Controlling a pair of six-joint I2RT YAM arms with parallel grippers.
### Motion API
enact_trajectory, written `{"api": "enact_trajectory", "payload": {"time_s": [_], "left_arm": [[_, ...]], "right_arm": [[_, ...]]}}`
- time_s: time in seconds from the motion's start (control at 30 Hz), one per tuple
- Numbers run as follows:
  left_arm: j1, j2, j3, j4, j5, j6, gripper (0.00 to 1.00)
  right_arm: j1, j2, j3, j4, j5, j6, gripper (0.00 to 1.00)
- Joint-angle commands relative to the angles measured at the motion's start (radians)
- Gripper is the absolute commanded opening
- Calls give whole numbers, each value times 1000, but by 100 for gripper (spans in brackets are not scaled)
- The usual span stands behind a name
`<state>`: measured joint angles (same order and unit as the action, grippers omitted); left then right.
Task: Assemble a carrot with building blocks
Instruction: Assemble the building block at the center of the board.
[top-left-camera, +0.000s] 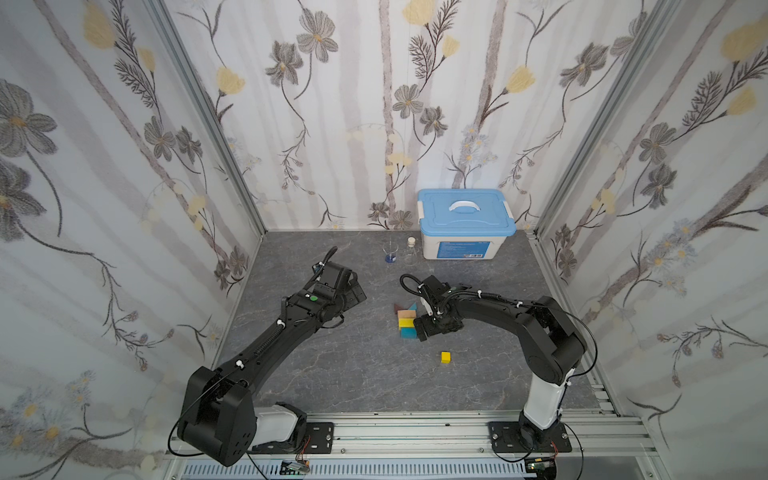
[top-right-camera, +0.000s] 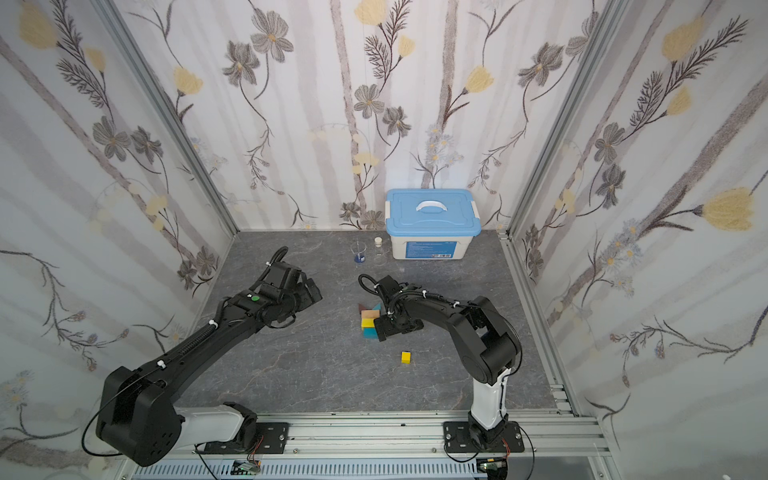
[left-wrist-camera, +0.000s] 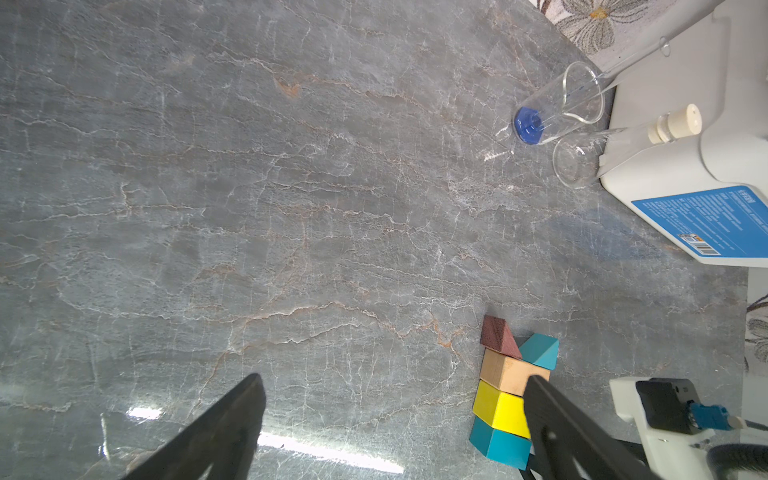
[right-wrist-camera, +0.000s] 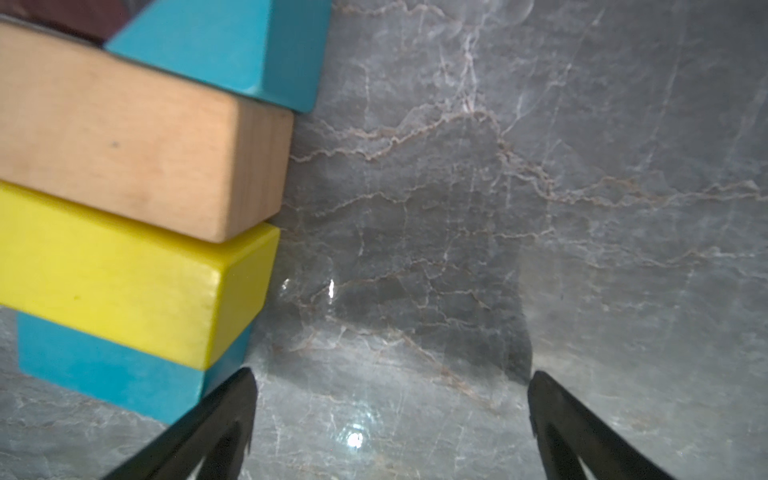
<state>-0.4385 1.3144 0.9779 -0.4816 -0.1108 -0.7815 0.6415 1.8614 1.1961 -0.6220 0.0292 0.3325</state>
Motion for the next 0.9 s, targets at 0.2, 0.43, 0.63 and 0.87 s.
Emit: {"api": "enact_trajectory", "payload": {"time_s": [0.2,0.43,0.63,0.87], "left_arm": [[1,3,5,9,-3,5,100],[1,-4,6,9,-2,10,100],[0,5,14,27,33,24,100],[-3,-10,-11,36,42,12,100]], "right_arm": [[-1,-11,-2,-10,27,19,100],[-19,-94,-30,-29,83,35,100],[-6,-203,-74,-83,13,36,100],[66,-356,-221,-144,23,125,95]]}}
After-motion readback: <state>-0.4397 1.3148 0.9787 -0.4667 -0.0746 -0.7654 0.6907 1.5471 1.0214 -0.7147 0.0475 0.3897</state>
